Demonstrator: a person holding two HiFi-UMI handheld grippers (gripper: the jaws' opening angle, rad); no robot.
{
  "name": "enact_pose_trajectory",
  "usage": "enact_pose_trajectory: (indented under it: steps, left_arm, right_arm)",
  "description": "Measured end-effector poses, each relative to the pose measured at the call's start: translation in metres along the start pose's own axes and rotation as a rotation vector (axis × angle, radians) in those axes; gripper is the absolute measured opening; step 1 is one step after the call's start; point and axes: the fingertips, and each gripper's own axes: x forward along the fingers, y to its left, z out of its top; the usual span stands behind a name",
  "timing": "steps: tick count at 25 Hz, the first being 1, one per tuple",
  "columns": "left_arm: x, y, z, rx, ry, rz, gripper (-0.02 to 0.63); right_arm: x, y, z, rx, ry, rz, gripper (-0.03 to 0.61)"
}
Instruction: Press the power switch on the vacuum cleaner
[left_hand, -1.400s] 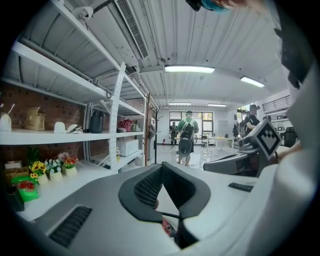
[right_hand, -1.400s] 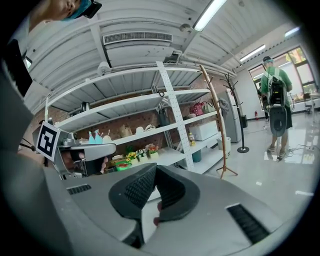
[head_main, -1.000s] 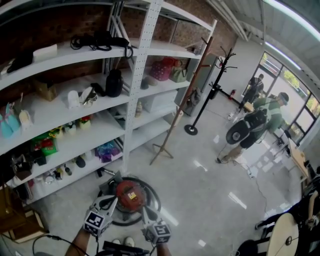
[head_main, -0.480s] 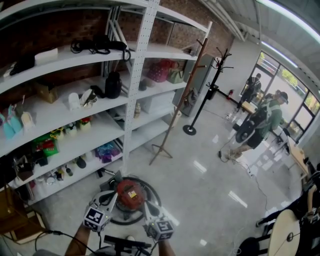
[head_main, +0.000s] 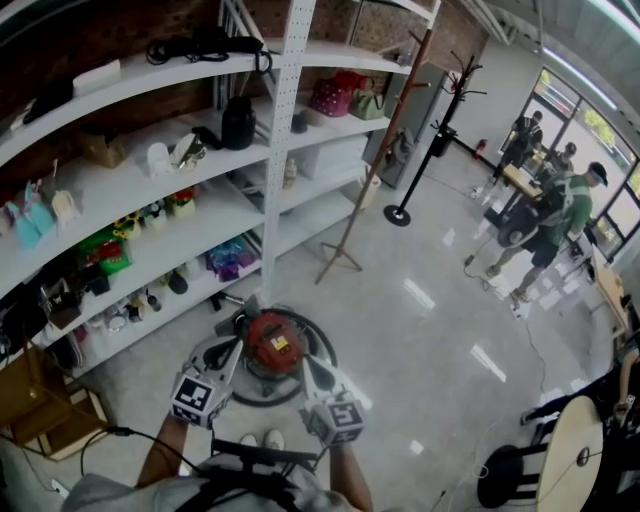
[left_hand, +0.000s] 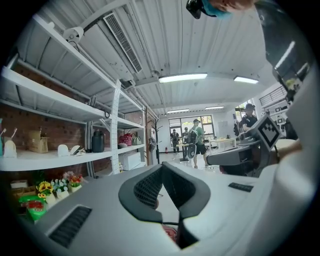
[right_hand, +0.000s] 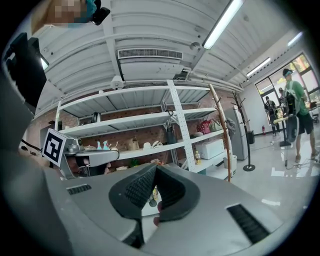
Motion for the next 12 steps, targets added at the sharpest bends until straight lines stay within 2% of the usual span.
enact_pose_trajectory:
  steps: [3, 7, 12]
  left_arm:
    - [-0.0023, 0.0006, 0.0024, 0.037, 0.0, -0.006, 0.006]
    - [-0.0028, -0.0034, 0.009, 0.007, -0.015, 0.002, 0.006]
    - [-0.0013, -0.0016, 0.0051, 0.048, -0.007, 0.009, 0.006]
  right_arm:
    - [-0.0006, 0.0029, 0.0031, -0.007, -0.004, 0.006, 0.012]
    - [-0.0004, 0.0022, 0.0045, -0.011, -0.014, 0.016, 0.012]
    - [-0.0001, -0.0006, 0.0055, -0.012, -0.021, 0.019, 0.012]
